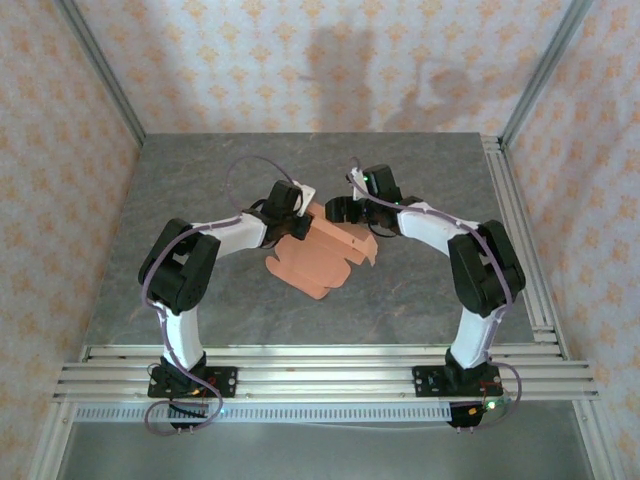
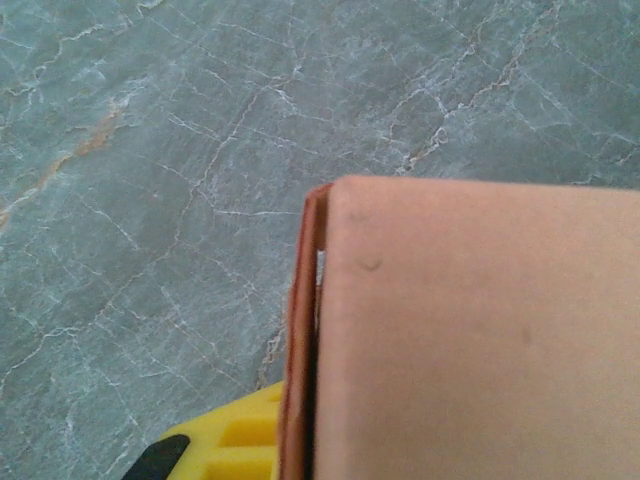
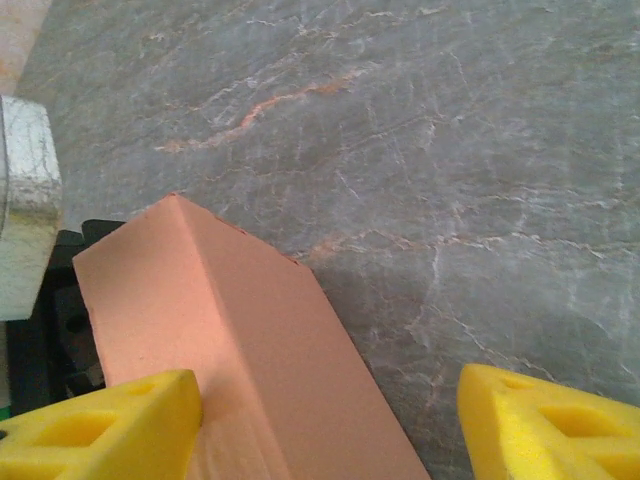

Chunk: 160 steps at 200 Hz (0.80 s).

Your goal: Fold the paper box

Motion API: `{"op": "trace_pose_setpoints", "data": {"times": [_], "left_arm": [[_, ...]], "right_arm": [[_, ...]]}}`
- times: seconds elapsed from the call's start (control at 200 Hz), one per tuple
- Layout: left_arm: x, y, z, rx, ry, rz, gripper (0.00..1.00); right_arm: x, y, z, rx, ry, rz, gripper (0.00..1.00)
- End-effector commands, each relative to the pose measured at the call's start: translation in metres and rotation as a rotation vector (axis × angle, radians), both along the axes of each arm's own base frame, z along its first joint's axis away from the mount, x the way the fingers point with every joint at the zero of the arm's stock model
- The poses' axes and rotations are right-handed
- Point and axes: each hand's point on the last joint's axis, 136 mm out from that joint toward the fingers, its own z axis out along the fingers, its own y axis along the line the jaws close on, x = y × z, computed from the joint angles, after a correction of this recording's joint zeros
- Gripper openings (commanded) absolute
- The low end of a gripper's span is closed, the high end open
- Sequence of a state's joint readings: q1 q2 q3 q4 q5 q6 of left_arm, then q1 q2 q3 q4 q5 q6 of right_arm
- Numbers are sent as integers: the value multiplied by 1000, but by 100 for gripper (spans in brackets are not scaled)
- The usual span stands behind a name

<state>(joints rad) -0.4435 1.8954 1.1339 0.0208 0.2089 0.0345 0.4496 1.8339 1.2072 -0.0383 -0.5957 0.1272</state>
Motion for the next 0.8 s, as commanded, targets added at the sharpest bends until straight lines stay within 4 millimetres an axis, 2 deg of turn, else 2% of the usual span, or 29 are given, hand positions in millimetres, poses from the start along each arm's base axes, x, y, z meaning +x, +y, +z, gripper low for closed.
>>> {"op": "trace_pose_setpoints", "data": {"times": [0.0, 0.01, 0.03, 0.265, 0.551, 0.766, 0.776, 0.796], "left_arm": [[-1, -10, -2, -62, -3, -4, 11], [-2, -10, -2, -64, -4, -3, 11], [-4, -10, -16, -57, 23, -1, 12], [-4, -7, -25, -86, 25, 43, 17], [-2, -6, -22, -153, -18, 67, 29], [-3, 2, -20, -194, -35, 91, 31], [-2, 2, -10, -206, -55, 90, 31], [-2, 2, -7, -211, -64, 91, 31]], "right_arm": [[-1, 8, -2, 12, 16, 43, 69], [-1, 8, -2, 10, 16, 41, 69], [-1, 7, -4, 5, 16, 41, 69], [-4, 3, -20, -31, 58, 28, 64], [-6, -4, -26, -61, 76, 2, 63], [-5, -3, -21, -48, 81, -7, 62], [-5, -3, -21, -48, 82, -7, 62], [-4, -3, -21, -46, 81, -9, 62]]}}
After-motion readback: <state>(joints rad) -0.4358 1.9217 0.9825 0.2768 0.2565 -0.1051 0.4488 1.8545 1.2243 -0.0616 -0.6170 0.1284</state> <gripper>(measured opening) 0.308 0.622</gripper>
